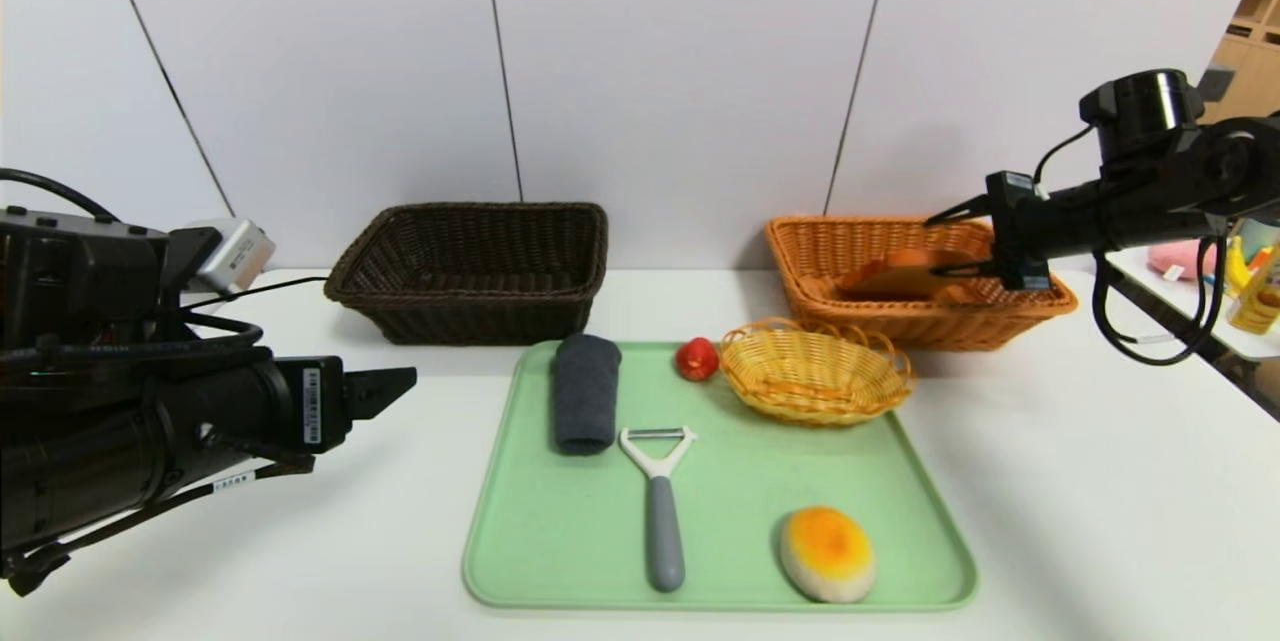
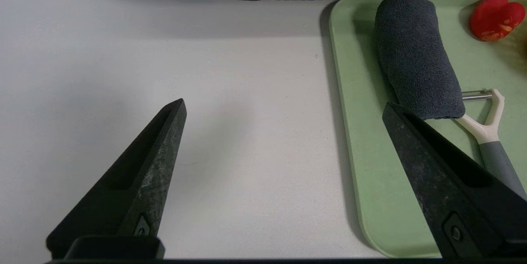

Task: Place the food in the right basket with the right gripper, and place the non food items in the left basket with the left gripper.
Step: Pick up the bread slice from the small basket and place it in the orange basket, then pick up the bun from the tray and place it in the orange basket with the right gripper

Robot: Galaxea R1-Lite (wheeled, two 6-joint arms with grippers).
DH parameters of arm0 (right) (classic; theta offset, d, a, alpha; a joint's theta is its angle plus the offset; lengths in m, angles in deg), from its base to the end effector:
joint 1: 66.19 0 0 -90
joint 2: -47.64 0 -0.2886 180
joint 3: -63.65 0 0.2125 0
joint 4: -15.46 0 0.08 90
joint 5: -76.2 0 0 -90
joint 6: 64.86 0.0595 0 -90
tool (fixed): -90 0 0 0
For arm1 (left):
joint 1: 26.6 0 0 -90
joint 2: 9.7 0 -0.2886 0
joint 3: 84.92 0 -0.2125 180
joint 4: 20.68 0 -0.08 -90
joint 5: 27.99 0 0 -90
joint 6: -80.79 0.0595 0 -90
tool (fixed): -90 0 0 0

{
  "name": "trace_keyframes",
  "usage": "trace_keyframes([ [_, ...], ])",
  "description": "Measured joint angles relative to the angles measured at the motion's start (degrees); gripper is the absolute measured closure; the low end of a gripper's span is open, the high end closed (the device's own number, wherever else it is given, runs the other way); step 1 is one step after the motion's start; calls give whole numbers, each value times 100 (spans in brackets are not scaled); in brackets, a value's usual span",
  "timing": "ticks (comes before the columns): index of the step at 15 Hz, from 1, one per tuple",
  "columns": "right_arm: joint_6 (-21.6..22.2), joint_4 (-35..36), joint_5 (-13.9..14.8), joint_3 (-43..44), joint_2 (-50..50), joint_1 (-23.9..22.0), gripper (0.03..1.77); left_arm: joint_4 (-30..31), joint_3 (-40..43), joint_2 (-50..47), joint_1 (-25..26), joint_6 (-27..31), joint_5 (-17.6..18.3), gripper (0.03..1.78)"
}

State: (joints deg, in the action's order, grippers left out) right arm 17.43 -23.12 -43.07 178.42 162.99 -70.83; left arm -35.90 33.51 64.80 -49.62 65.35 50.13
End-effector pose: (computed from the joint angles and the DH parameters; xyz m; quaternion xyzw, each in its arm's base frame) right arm 0.4392 -0.0065 0.1754 0.6792 0.3736 -0.0596 0.6289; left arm 0.2366 -0.0872 0.1653 -0.0574 0.2425 -0.0621 0.9664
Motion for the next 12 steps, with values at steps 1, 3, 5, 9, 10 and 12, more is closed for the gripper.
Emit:
trace_keyframes([
  [1, 80, -33, 4, 52, -16, -2, 81, 1, 2, 4, 0, -9, 0, 12],
  [3, 273, -44, -2, 105, -157, -2, 64, 0, 11, 4, 0, -96, 0, 12],
  [5, 347, -79, -85, 127, -501, 20, 51, -2, 24, -5, 0, -134, -5, 12],
  [9, 26, -595, -567, 262, -1540, 124, 34, 0, 24, -61, 0, -135, -22, 12],
  [10, -335, -918, -590, 295, -1792, 200, 32, 0, 24, -77, 0, -135, -26, 12],
  [12, -1458, -1794, -527, 291, -2258, 567, 26, 0, 24, -104, -2, -127, -24, 12],
])
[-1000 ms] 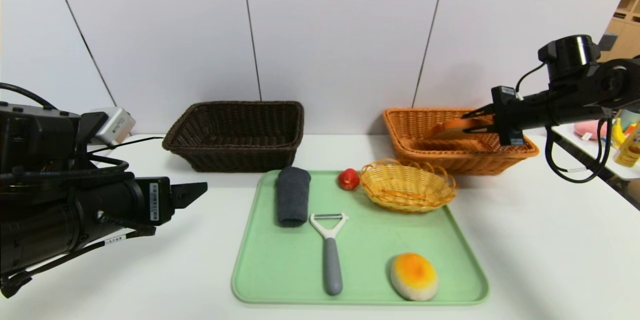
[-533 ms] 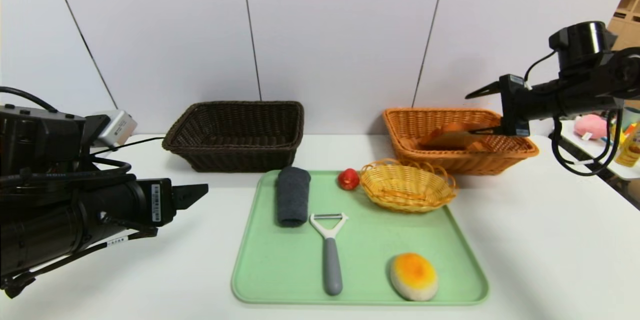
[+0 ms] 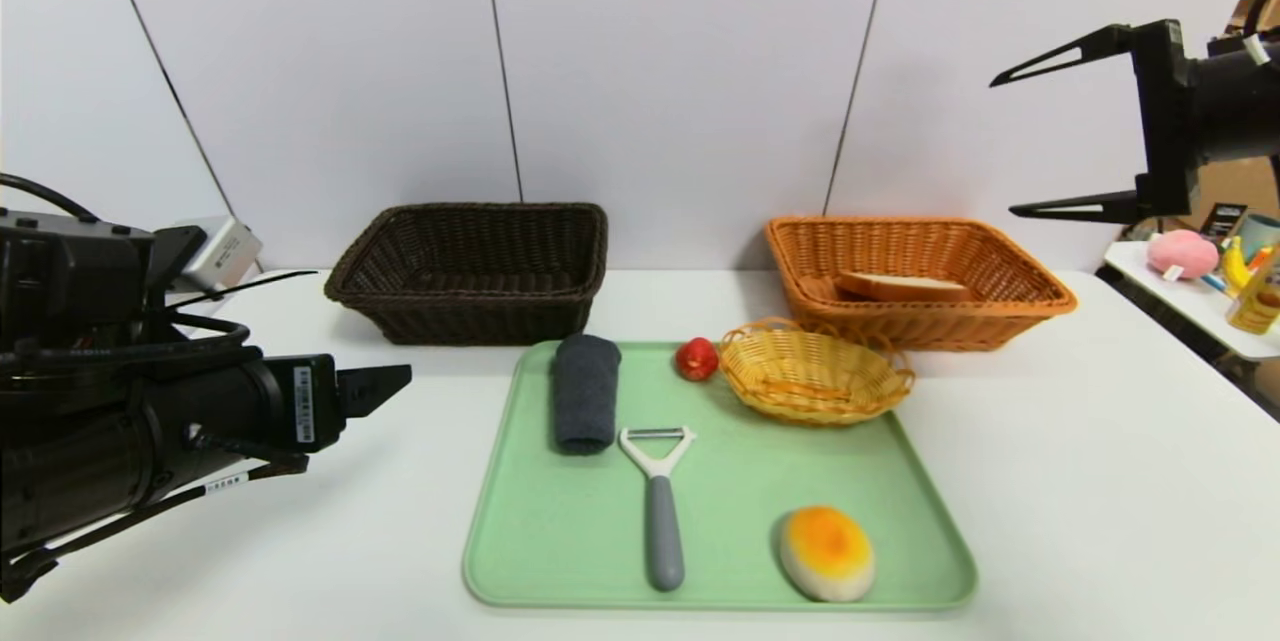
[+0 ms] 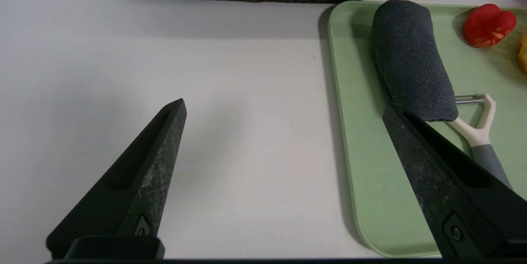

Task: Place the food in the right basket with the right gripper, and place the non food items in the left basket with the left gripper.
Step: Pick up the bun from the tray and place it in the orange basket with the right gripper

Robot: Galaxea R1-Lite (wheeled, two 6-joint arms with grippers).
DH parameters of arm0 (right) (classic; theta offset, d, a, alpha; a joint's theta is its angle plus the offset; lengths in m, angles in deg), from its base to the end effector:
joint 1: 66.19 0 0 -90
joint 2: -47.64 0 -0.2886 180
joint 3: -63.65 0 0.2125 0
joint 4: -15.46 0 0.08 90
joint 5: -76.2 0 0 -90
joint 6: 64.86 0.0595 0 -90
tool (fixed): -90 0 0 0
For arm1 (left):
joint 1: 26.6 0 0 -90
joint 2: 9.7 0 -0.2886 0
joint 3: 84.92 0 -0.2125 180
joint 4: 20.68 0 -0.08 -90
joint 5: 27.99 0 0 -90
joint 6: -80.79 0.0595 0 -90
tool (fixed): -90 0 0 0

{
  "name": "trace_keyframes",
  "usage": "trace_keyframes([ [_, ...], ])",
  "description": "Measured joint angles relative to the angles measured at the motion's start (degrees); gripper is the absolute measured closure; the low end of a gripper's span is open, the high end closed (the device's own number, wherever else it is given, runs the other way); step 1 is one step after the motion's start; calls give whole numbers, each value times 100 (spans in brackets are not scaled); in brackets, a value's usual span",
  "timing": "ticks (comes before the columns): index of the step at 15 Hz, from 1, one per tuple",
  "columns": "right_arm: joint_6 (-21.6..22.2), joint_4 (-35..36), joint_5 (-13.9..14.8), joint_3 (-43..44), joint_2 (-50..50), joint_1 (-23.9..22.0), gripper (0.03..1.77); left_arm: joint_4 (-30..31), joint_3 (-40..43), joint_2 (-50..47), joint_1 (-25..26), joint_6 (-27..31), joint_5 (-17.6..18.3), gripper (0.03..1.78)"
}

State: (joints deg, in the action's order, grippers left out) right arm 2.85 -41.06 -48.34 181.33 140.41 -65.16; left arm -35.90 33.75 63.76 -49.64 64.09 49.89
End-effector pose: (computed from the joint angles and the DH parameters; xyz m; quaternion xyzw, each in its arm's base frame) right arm 0.3159 0.0394 0.3101 0.5756 0.3803 0.0988 0.7171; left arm 0.2334 -0.0857 0.1685 -0.0698 0.2364 -0.0587 0.9674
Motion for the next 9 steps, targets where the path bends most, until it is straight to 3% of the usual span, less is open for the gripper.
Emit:
trace_keyframes([
  [3, -1927, -1640, 642, -305, -534, 1103, 21, -11, -7, -50, -11, 13, 18, 12],
  [5, -2831, -2345, 1252, -864, -759, 1943, 18, -40, 26, -113, -13, 13, 16, 12],
  [7, -3106, -2533, 1883, -1362, -812, 2762, 16, -46, 126, -224, -16, 11, 20, 12],
  [9, -3112, -2577, 2393, -1676, -611, 3377, 14, -62, 227, -371, -16, 13, 18, 12],
])
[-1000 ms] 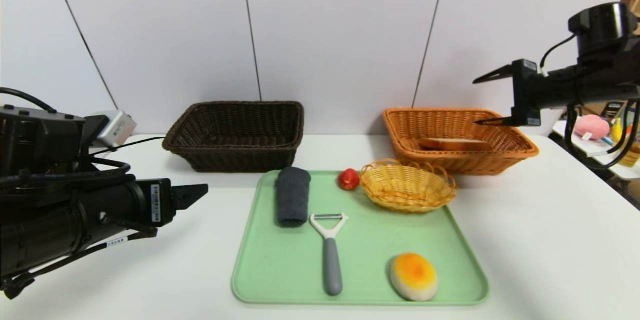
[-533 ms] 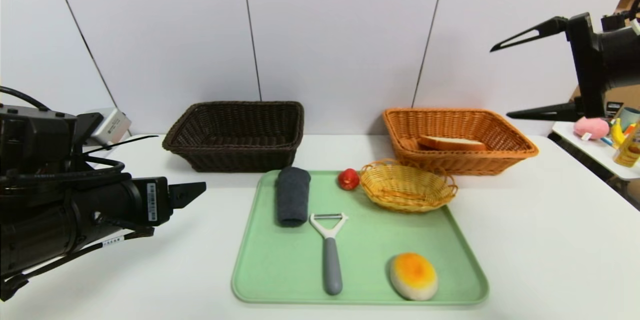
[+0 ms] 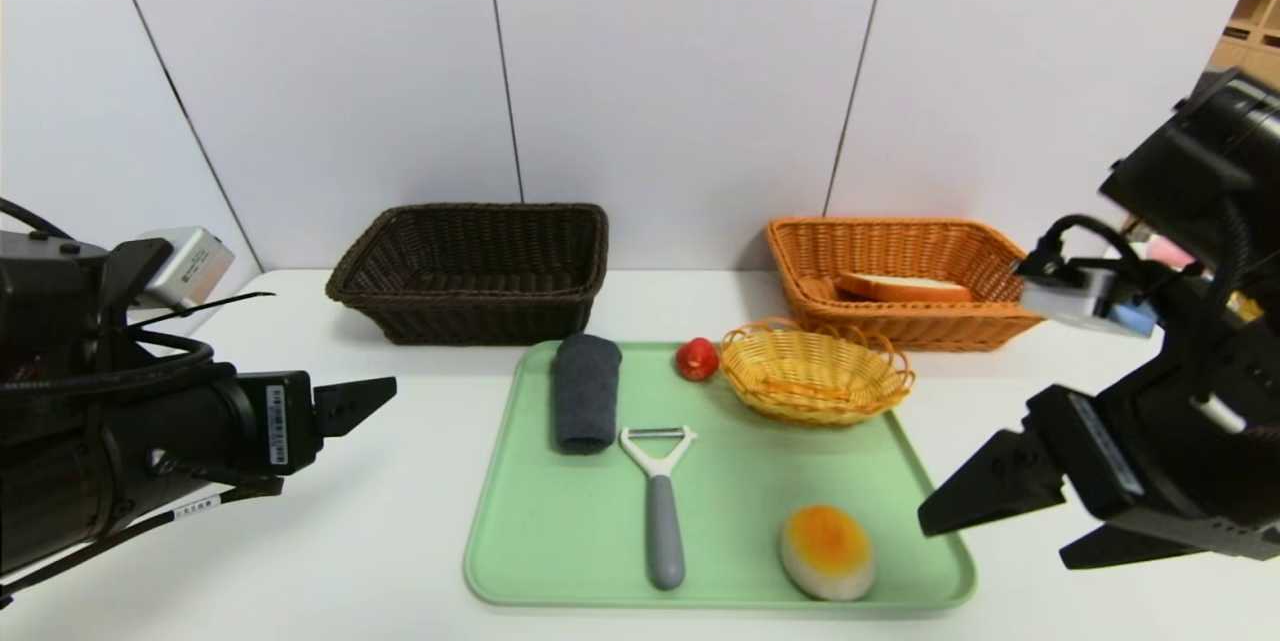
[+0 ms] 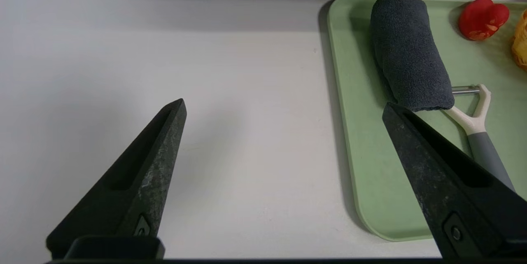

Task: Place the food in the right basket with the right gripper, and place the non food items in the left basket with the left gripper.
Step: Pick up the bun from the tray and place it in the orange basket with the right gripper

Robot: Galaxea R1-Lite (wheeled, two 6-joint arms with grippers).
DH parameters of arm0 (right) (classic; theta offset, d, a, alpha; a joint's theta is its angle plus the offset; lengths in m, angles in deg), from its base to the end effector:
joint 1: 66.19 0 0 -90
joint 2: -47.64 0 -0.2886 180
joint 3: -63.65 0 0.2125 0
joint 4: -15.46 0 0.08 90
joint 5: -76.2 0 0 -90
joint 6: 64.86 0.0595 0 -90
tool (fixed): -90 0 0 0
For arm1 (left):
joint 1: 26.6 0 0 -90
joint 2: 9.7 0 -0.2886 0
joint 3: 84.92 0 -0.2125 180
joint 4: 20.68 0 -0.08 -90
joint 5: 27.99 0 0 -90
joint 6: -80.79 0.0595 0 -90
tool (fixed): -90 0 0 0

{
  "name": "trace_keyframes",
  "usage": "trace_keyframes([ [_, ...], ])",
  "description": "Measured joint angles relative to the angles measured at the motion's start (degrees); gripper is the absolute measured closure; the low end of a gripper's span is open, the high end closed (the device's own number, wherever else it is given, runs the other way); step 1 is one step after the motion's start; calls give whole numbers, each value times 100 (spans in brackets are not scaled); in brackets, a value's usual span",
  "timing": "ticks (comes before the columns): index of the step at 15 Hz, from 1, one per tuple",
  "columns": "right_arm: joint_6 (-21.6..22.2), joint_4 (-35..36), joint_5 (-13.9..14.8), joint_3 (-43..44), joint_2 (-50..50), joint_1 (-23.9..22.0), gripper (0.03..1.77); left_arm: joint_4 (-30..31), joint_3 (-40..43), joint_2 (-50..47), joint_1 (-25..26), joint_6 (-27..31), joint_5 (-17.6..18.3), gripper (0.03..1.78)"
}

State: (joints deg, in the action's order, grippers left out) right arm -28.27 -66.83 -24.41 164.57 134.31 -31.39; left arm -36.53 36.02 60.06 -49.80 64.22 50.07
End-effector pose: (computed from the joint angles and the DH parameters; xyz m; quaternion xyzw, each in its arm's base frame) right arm 0.1916 0.1465 0.2120 0.1287 0.6198 0.1320 0.7628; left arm 0.2186 -0.0803 0.1695 -0.0710 0.2304 -0.0629 0.9685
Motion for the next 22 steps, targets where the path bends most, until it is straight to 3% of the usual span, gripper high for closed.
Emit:
trace_keyframes([
  [5, 168, 22, 714, -18, 1140, 627, 12, -34, 122, -335, 9, -2, -20, 12],
  [12, 496, 22, 1300, 1035, 2345, 866, 11, -179, 243, -639, 9, 6, -13, 12],
  [18, 507, 30, 1280, 1298, 2927, 816, 10, -179, 300, -758, 9, 9, -10, 12],
  [22, 507, 41, 1042, 1265, 3029, 592, 10, -179, 417, -848, 9, 6, -7, 12],
])
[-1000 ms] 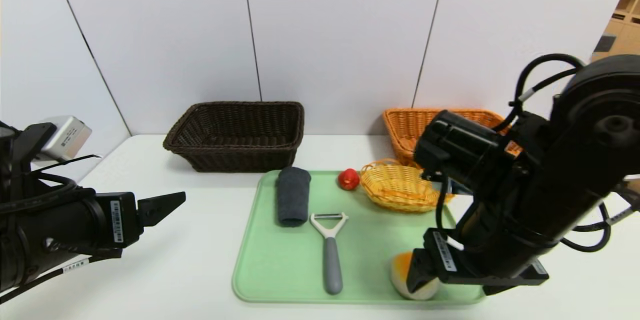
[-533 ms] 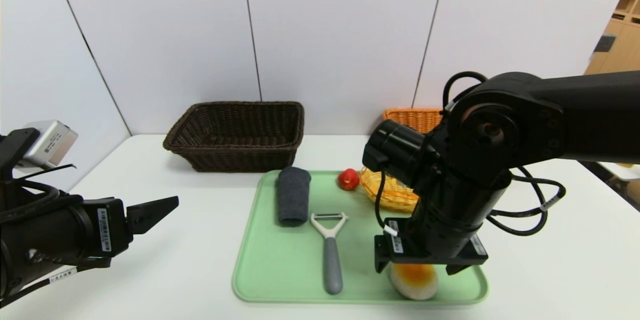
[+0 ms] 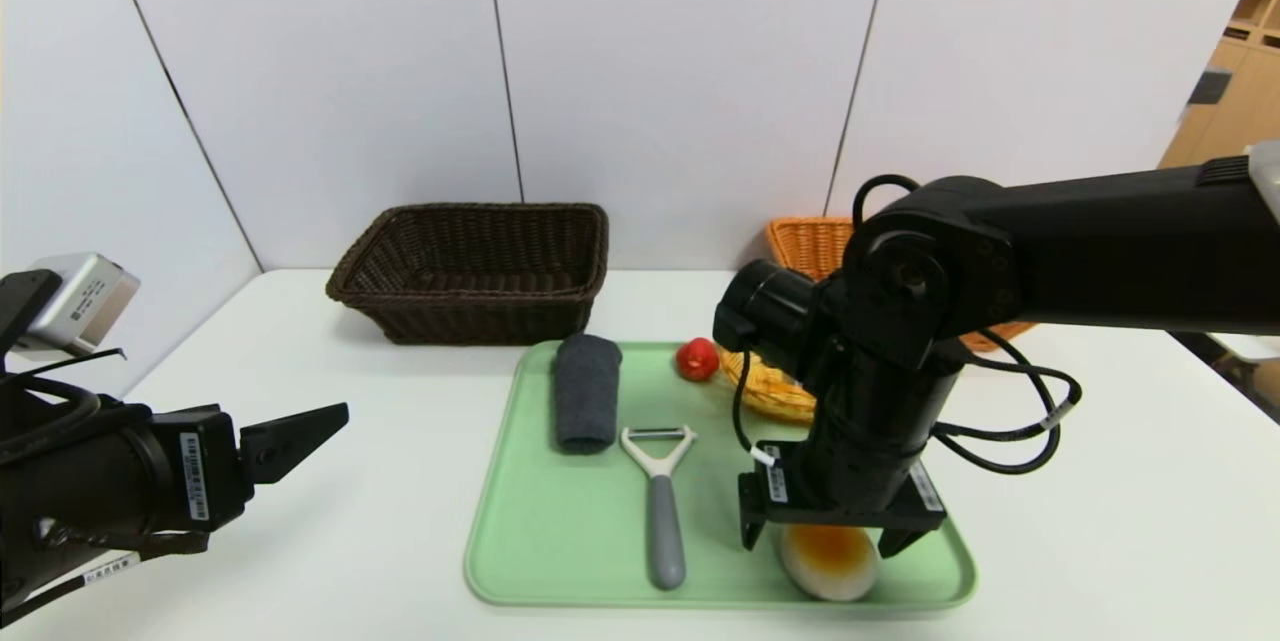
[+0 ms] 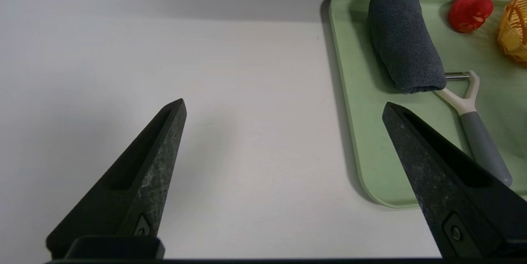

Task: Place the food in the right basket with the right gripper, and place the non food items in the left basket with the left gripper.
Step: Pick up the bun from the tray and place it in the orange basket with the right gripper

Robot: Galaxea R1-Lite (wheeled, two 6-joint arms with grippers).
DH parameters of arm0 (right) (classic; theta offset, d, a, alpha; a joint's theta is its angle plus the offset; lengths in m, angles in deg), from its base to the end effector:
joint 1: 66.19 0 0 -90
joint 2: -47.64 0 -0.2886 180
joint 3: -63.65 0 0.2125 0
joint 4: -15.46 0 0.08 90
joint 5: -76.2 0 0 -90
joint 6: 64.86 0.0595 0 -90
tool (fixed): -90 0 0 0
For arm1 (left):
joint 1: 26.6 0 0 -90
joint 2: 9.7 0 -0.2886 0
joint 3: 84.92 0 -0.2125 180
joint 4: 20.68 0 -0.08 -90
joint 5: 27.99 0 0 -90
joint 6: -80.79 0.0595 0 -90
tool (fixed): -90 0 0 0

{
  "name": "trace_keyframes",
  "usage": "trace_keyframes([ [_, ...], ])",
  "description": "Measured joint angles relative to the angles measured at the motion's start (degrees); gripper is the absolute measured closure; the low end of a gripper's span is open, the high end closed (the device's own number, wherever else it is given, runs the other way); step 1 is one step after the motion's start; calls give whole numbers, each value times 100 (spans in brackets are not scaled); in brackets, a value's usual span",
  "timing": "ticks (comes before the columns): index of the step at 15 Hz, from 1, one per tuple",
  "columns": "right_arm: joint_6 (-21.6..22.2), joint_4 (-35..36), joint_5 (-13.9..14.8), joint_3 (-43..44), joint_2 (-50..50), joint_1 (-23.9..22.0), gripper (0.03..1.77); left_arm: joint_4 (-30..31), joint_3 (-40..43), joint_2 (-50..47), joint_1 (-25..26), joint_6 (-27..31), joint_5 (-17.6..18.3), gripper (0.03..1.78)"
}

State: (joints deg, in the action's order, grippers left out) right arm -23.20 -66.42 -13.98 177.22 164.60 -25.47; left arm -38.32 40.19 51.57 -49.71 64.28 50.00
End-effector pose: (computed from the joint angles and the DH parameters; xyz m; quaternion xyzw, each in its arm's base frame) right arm 0.2685 0.2314 0.1056 0.0258 0.6853 0.0143 0.7277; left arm 0.1876 -0.0666 0.1732 -0.0776 0.2099 -0.0651 0.9725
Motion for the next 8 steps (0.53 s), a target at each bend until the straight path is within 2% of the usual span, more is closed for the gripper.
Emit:
trace_keyframes([
  [4, -41, 0, -52, -40, -52, -123, 10, 2, 52, -39, 0, 9, 9, 12],
  [8, -46, -28, -69, -44, -117, -123, 71, -4, 74, -48, -1, 9, 16, 12],
])
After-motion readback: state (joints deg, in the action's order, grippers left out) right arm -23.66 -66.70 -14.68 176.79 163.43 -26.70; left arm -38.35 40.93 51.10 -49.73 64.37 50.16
